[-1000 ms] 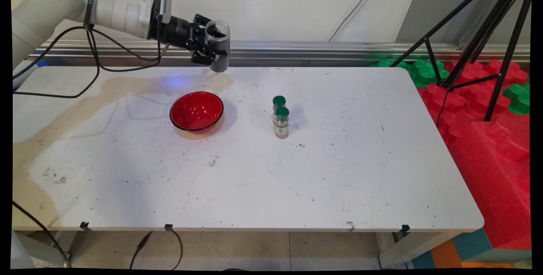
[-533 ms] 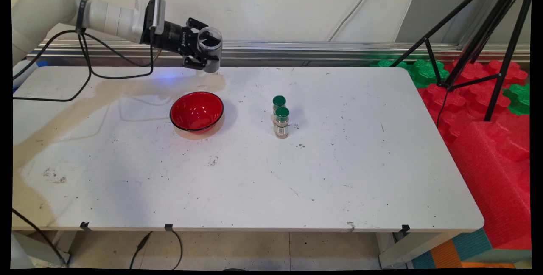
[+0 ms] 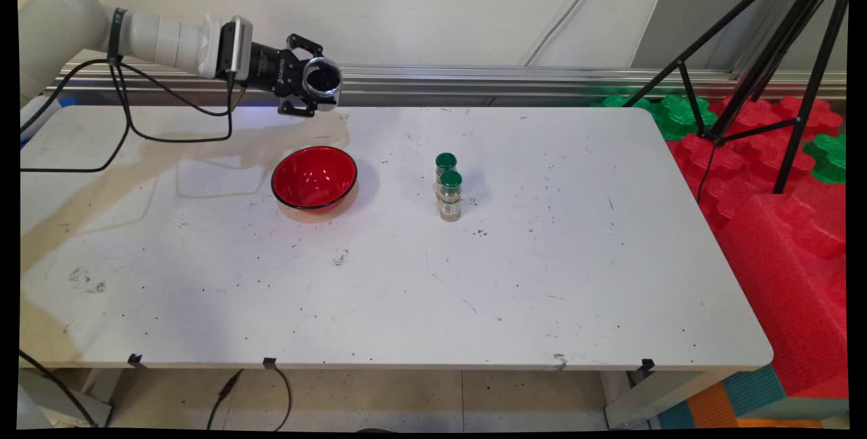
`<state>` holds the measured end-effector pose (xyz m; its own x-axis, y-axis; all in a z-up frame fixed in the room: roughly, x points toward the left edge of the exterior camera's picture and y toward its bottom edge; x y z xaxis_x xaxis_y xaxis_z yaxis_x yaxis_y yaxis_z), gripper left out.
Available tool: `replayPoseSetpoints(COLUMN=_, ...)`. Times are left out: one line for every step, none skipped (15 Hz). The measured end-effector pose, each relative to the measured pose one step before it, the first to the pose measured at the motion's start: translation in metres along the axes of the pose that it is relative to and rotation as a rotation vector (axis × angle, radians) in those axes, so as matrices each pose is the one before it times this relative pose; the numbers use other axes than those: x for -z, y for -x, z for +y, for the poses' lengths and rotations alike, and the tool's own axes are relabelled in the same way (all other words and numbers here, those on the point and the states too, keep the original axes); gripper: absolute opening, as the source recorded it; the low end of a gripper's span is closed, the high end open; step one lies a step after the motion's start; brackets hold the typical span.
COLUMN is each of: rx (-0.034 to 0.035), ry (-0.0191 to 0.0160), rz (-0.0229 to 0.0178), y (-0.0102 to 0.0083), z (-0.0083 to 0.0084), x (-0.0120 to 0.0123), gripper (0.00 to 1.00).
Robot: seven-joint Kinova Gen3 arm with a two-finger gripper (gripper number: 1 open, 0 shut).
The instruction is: Pour the black seasoning powder in the red bowl
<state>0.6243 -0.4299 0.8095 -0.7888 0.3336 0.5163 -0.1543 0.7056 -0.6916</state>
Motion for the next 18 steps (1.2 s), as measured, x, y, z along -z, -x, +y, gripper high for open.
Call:
replayPoseSetpoints(rx=-0.03878, ry=-0.00256, rz=-0.00482, y=0.00065, z=0.00261, x=0.00176, gripper=0.0)
replayPoseSetpoints(rx=-0.02553, ry=-0.00062, rz=-0.00184, y=0.00006, z=0.0016, x=0.00078, gripper=0.0)
replayPoseSetpoints(rx=-0.03411, ry=-0.00084, rz=-0.00257, y=-0.00004, z=0.00242, x=0.00153, gripper=0.0)
replayPoseSetpoints(rx=-0.03841, ry=-0.00044, rz=-0.00177, y=-0.00065, z=0.00263, x=0.00157, gripper=0.0)
replayPoseSetpoints(rx=-0.03271, ry=0.00015, rz=-0.00112, y=-0.00021, z=0.00229, x=0.00117, gripper=0.0)
replayPoseSetpoints(rx=-0.03143, ry=0.00026, rz=-0.00052, y=-0.00038, z=0.00217, x=0.00102, gripper=0.0)
replayPoseSetpoints(rx=-0.0171, ry=0.00012, rz=0.0001, y=-0.00033, z=0.00121, x=0.00054, gripper=0.0)
replayPoseSetpoints(rx=-0.02181, ry=-0.00007, rz=0.00048, y=-0.00065, z=0.00138, x=0.00073, gripper=0.0)
replayPoseSetpoints(rx=-0.03056, ry=-0.00004, rz=0.00071, y=-0.00098, z=0.00181, x=0.00089, gripper=0.0)
replayPoseSetpoints(rx=-0.02949, ry=-0.00036, rz=0.00125, y=-0.00112, z=0.00167, x=0.00082, gripper=0.0)
replayPoseSetpoints(rx=-0.021, ry=-0.00058, rz=0.00069, y=-0.00083, z=0.00106, x=0.00069, gripper=0.0)
replayPoseSetpoints(rx=-0.02494, ry=-0.00074, rz=0.00077, y=-0.00101, z=0.00109, x=0.0007, gripper=0.0)
replayPoseSetpoints(rx=-0.01971, ry=-0.00046, rz=0.00083, y=-0.00077, z=0.00078, x=0.00034, gripper=0.0)
replayPoseSetpoints(rx=-0.01921, ry=-0.00051, rz=0.00087, y=-0.00083, z=0.0008, x=0.00051, gripper=0.0)
replayPoseSetpoints(rx=-0.01847, ry=-0.00055, rz=0.00037, y=-0.00077, z=0.00082, x=0.00072, gripper=0.0)
replayPoseSetpoints(rx=-0.01474, ry=-0.00046, rz=0.00032, y=-0.00057, z=0.00047, x=0.00039, gripper=0.0)
replayPoseSetpoints(rx=-0.02177, ry=-0.00065, rz=0.00017, y=-0.00068, z=0.00053, x=0.00036, gripper=0.0)
replayPoseSetpoints(rx=-0.01806, ry=-0.0005, rz=-0.0007, y=-0.00044, z=0.00043, x=0.0004, gripper=0.0)
